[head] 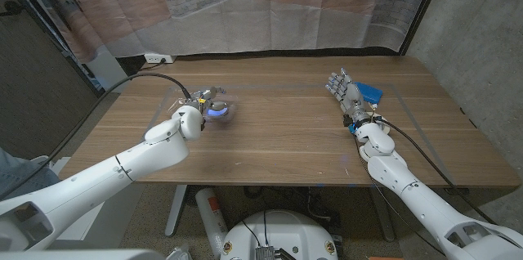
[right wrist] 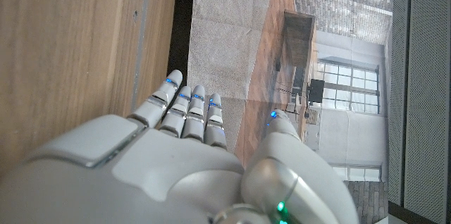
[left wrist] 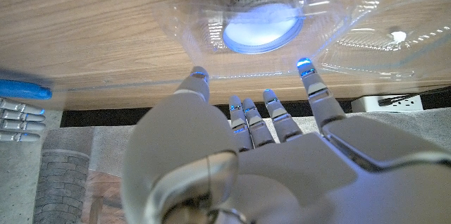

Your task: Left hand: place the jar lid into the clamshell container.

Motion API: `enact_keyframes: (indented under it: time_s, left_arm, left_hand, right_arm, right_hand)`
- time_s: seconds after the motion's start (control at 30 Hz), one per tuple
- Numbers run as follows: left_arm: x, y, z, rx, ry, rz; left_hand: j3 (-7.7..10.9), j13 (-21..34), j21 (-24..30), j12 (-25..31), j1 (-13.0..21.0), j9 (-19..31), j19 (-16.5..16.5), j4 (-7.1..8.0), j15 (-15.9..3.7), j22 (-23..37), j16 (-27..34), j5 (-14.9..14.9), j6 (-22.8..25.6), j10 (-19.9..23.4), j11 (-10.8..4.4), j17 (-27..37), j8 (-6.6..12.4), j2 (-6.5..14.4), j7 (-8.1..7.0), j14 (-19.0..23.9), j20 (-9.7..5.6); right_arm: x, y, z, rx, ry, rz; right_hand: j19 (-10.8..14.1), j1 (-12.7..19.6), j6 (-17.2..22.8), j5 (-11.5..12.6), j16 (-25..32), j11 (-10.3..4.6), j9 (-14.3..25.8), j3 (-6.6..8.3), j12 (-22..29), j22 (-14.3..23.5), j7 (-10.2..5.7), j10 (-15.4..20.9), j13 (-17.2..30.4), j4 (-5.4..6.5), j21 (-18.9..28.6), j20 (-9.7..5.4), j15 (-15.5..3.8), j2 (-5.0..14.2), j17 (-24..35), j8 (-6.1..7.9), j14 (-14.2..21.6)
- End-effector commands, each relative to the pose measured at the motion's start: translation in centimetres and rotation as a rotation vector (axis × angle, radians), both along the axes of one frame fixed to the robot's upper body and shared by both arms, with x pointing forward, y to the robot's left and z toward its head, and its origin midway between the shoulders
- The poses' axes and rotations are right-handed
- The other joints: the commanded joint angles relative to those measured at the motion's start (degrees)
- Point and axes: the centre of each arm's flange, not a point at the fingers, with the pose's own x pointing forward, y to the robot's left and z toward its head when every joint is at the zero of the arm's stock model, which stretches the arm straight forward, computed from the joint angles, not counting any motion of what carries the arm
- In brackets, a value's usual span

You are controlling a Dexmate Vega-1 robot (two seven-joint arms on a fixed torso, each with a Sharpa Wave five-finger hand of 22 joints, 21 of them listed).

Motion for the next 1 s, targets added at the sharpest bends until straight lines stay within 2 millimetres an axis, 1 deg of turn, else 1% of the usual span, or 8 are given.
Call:
enact_keyframes:
  time_s: [0.03,0.4,0.5,0.6,0.93,1.0]
  left_arm:
    - [-0.4,0.1,0.5,-0.002,-0.014,-0.002]
    - [-1.0,0.1,1.3,0.002,-0.04,-0.008]
    - [-1.2,0.0,1.6,0.003,-0.05,-0.009]
    - [-1.4,0.0,1.7,0.003,-0.057,-0.01]
    - [-1.8,0.1,1.9,-0.003,-0.078,-0.019]
    - [-1.9,0.1,2.0,-0.003,-0.081,-0.02]
  left_hand:
    - [0.27,0.2,0.0,0.4,-0.6,0.0,-0.3,0.37,-0.06,0.1,0.3,0.4,0.1,0.0,-0.15,0.0,0.14,-0.1,-0.09,-0.2,0.0]
    - [0.26,0.2,-0.1,0.6,-0.9,0.0,-0.9,0.42,-0.17,0.1,0.5,0.5,0.2,0.3,-0.43,-0.2,0.19,0.0,-0.22,-0.3,-0.05]
    - [0.26,0.2,-0.1,0.6,-0.9,0.0,-1.0,0.43,-0.22,0.1,0.4,0.5,0.3,0.3,-0.26,-0.2,0.22,0.0,-0.22,-0.3,-0.04]
    - [0.27,0.2,-0.1,0.6,-1.0,-0.1,-1.2,0.43,-0.2,0.1,0.5,0.6,0.3,0.3,-0.24,-0.3,0.23,0.0,-0.21,-0.2,-0.03]
    - [0.3,0.2,-0.2,0.7,-1.1,-0.1,-1.7,0.42,-0.3,0.1,0.6,0.7,0.5,0.3,-0.55,-0.4,0.31,0.1,-0.39,-0.1,-0.17]
    - [0.31,0.1,-0.2,0.7,-1.1,-0.1,-1.7,0.41,-0.26,0.1,0.6,0.7,0.5,0.4,-0.81,-0.4,0.32,0.1,-0.38,-0.1,-0.14]
  right_arm:
    - [-0.2,-0.1,0.0,0.002,-0.004,-0.003]
    - [-0.3,0.2,0.1,0.004,-0.008,0.0]
    - [-0.3,0.2,0.2,0.004,-0.011,-0.001]
    - [-0.4,0.2,0.2,0.004,-0.011,-0.001]
    - [-0.5,0.2,0.3,0.005,-0.016,-0.001]
    - [-0.5,0.2,0.3,0.003,-0.016,-0.001]
  right_hand:
    - [0.6,0.4,0.4,-0.1,0.0,-0.08,0.1,0.17,0.0,0.1,0.19,0.7,0.3,-0.23,-0.1,-0.67,0.07,0.26,0.3,-0.03,0.7]
    - [0.7,0.4,0.4,-0.1,0.0,-0.09,0.1,0.17,0.0,0.1,0.18,0.7,0.3,-0.28,-0.3,-0.7,0.07,0.31,0.3,-0.06,0.8]
    - [0.7,0.4,0.4,-0.1,0.0,-0.3,0.1,0.17,-0.1,0.1,0.25,0.6,0.3,-0.29,-0.3,-0.7,-0.03,0.31,0.3,-0.06,0.8]
    - [0.7,0.4,0.4,-0.1,0.0,-0.08,0.1,0.16,0.0,0.1,0.26,0.7,0.3,-0.29,-0.4,-0.7,0.04,0.32,0.3,-0.05,0.8]
    - [0.8,0.4,0.4,-0.1,0.0,-0.03,0.1,0.15,0.0,0.1,0.26,0.7,0.3,-0.29,-0.5,-0.73,0.0,0.35,0.3,-0.06,0.8]
    - [0.8,0.4,0.4,-0.1,0.0,-0.04,0.1,0.15,0.0,0.1,0.27,0.8,0.3,-0.3,-0.5,-0.72,0.02,0.35,0.3,-0.05,0.8]
